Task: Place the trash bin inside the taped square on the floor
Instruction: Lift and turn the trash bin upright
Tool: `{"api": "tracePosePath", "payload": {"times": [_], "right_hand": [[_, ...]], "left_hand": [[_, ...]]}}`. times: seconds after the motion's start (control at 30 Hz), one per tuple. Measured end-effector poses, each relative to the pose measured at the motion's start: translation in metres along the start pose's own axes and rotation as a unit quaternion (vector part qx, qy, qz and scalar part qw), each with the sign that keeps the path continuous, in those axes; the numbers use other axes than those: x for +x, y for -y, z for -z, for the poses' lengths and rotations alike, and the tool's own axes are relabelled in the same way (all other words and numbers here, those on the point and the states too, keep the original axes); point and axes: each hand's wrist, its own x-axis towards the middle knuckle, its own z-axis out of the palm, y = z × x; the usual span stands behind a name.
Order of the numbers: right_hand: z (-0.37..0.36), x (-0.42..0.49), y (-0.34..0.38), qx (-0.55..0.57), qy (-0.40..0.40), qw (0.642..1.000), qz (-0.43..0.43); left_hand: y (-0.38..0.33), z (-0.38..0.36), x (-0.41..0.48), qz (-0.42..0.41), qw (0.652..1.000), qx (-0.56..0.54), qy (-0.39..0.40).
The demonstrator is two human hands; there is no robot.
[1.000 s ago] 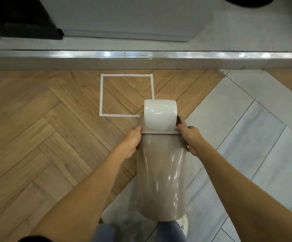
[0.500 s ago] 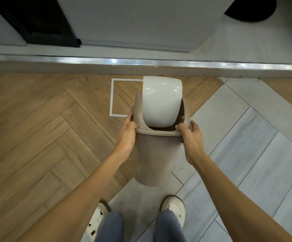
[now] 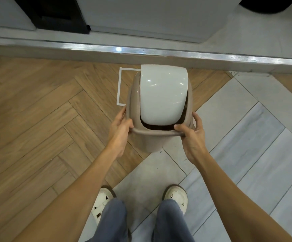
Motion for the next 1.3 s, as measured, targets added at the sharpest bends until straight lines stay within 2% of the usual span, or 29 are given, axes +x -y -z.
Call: {"api": "tracePosePath", "payload": {"times": [0.13,0.27,0.53,0.73,0.83,0.93,1.07,1.17,1.3], "right_hand": [[0.004,0.000,-0.001,-0.009,0.028,1.000,-0.007],[0.013,-0.002,-0.009,-0.072,0.055,0.996,-0.020],[0.020,-0.003,-0.019,-0.129,0.079,0.988,-0.026],[0.026,-0.007,-0.003,-0.259,0.125,0.956,-0.050],[0.031,-0.008,0.017,-0.300,0.114,0.947,-0.027],[0.026,-0.007,0.035,-0.285,0.105,0.953,0.017],[0.007,-0.005,0.041,-0.222,0.133,0.966,-0.005],[-0.006,-0.007,0.036,-0.234,0.161,0.959,0.023],[-0.012,-0.012,0.022,-0.243,0.159,0.957,0.025]], "left_hand": [[0.009,0.012,-0.001,0.015,1.000,0.003,0.009],[0.019,0.025,-0.007,0.031,0.999,0.021,0.038],[0.027,0.036,-0.005,0.020,0.996,0.066,0.061],[0.003,0.034,-0.007,-0.004,0.983,0.178,0.041],[-0.017,0.033,-0.012,-0.028,0.981,0.179,0.064],[-0.035,0.021,-0.011,-0.029,0.982,0.157,0.096],[-0.040,0.004,-0.001,-0.005,0.982,0.161,0.094],[-0.037,0.002,0.000,0.001,0.986,0.146,0.086],[-0.031,0.012,-0.008,-0.024,0.986,0.144,0.084]]}}
